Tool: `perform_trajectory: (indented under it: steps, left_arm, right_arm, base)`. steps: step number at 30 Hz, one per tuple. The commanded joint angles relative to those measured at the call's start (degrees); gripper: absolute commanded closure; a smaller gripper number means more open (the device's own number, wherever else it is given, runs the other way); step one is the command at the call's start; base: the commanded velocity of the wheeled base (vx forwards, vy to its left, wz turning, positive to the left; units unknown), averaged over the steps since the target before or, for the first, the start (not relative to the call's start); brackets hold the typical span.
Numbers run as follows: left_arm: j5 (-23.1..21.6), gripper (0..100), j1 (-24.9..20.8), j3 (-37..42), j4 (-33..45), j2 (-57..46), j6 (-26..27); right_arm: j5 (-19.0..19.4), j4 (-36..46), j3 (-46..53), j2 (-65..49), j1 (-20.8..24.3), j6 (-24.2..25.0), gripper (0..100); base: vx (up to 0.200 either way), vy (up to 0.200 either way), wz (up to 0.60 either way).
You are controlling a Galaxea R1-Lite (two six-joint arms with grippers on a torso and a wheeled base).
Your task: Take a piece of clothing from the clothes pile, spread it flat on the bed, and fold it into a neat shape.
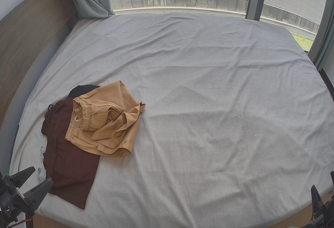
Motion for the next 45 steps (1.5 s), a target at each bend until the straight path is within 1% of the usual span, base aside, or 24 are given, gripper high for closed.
perform_trajectory:
  steps: [1, 4, 7, 11, 16, 17, 22, 29, 35, 38, 43, 45]
  left_arm:
    - [-0.95, 0, 0.09, -1.02, -3.47, 8.00, -3.11]
    - [-1.66, 0, 0.35, -1.46, -5.84, 10.99, -4.52]
    - [-4.56, 0, 0.70, -1.55, -8.13, 14.16, -4.61]
    - [-8.95, 0, 2.64, -2.43, -12.34, 18.81, -4.34]
    - [-10.62, 0, 4.48, -3.39, -17.88, 24.18, -3.73]
    - [-11.85, 0, 5.18, -3.48, -20.17, 26.64, -3.73]
    - [-14.84, 0, 5.80, -4.45, -21.75, 31.38, -3.73]
    - [-16.07, 0, 5.98, -6.82, -24.03, 35.43, -3.99]
    - [-17.04, 0, 7.73, -7.52, -26.58, 38.77, -3.81]
    - [-17.48, 0, 9.75, -7.79, -30.45, 43.34, -3.73]
    - [-21.43, 0, 12.22, -7.87, -35.64, 48.70, -3.81]
    - [-22.22, 0, 12.57, -8.05, -38.01, 51.16, -3.90]
  right_arm:
    - [0.01, 0.00, 0.92, -0.93, 0.04, 0.04, 0]
    - [0.01, 0.00, 0.92, -0.93, 0.04, 0.04, 0]
    - [0.01, 0.00, 0.92, -0.93, 0.04, 0.04, 0]
    - [0.01, 0.00, 0.92, -0.93, 0.04, 0.04, 0]
    - [0.01, 0.00, 0.92, -0.93, 0.04, 0.04, 0]
    - [0.01, 0.00, 0.92, -0.93, 0.04, 0.04, 0]
    - [0.01, 0.00, 0.92, -0.93, 0.04, 0.04, 0]
    - [0.01, 0.00, 0.92, -0.93, 0.04, 0.13, 0]
    - [0.01, 0.00, 0.92, -0.93, 0.04, 0.13, 0]
    - [0.01, 0.00, 0.92, -0.93, 0.04, 0.13, 0]
    - [0.01, 0.00, 0.92, -0.93, 0.04, 0.13, 0]
    - [0.01, 0.00, 0.92, -0.93, 0.04, 0.22, 0]
  base:
    - [0.000, 0.000, 0.00]
    - [0.000, 0.000, 0.00]
    - [0.000, 0.000, 0.00]
    - [0.000, 0.000, 0.00]
    - [0.000, 0.000, 0.00]
    - [0.000, 0.000, 0.00]
    - [0.000, 0.000, 0.00]
    - [0.000, 0.000, 0.00]
    - [0.000, 0.000, 0.00]
    - [0.000, 0.000, 0.00]
    - [0.000, 0.000, 0.00]
    - [0.000, 0.000, 0.00]
